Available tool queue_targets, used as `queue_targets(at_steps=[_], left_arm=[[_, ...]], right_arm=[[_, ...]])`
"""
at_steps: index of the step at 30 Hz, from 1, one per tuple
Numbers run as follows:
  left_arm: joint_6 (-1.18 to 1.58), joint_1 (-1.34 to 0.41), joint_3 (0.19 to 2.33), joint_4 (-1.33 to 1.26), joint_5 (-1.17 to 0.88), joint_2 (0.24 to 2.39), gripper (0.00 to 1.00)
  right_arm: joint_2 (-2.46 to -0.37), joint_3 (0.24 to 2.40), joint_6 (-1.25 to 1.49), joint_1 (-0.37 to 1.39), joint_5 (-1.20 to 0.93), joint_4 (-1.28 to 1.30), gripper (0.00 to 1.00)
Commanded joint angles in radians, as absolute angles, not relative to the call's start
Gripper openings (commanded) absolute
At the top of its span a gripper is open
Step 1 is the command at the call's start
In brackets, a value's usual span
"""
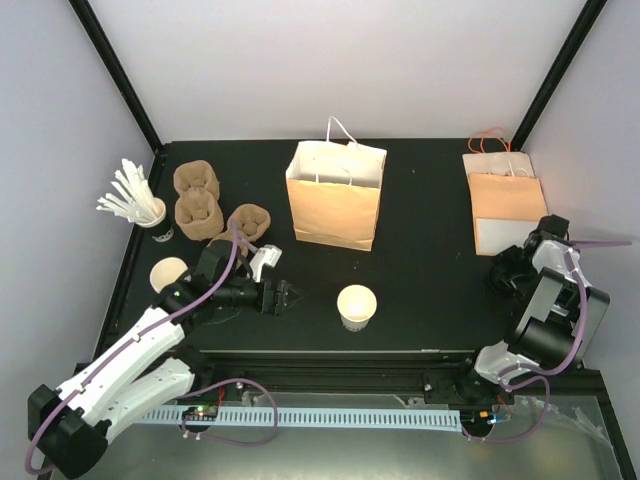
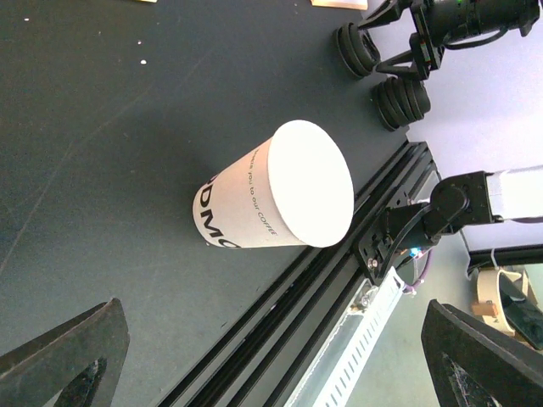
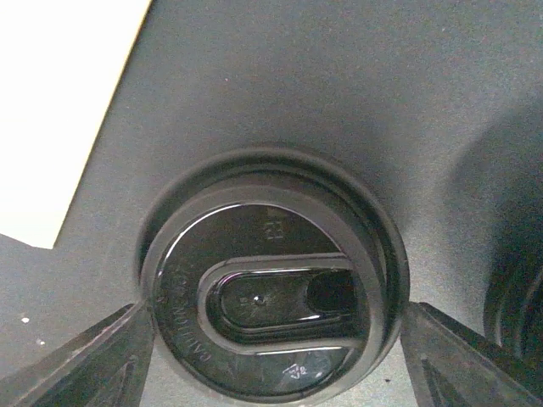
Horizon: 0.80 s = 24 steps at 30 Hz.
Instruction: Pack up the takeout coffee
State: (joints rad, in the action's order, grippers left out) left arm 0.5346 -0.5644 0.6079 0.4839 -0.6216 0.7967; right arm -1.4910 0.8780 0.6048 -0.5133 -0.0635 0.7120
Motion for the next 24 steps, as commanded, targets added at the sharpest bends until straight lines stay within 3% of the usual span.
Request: queue_targets(at_steps=[1, 4, 13, 24], left_arm=[[0.531, -0.569, 0.661, 0.504, -0.621, 0.798, 0.97], [0.525, -0.568, 0.664, 0.509, -0.618, 0.803, 0.97], [0.522, -0.571, 0.669, 0.509, -0.61, 0.808, 0.97], [0.516, -0.57, 0.67, 0.502, -0.603, 0.816, 0.97]], right_arm=[[-1.517, 0.877, 0.605, -0.52, -0.054, 0.722, 0.88], [-1.526, 0.879, 0.602, -0.52, -0.058, 0.723, 0.92], [-1.485, 0.896, 0.611, -0.517, -0.005, 0.761, 0.75], [-1.315, 0.983, 0.639, -0.392, -0.004, 0.885, 0.73]])
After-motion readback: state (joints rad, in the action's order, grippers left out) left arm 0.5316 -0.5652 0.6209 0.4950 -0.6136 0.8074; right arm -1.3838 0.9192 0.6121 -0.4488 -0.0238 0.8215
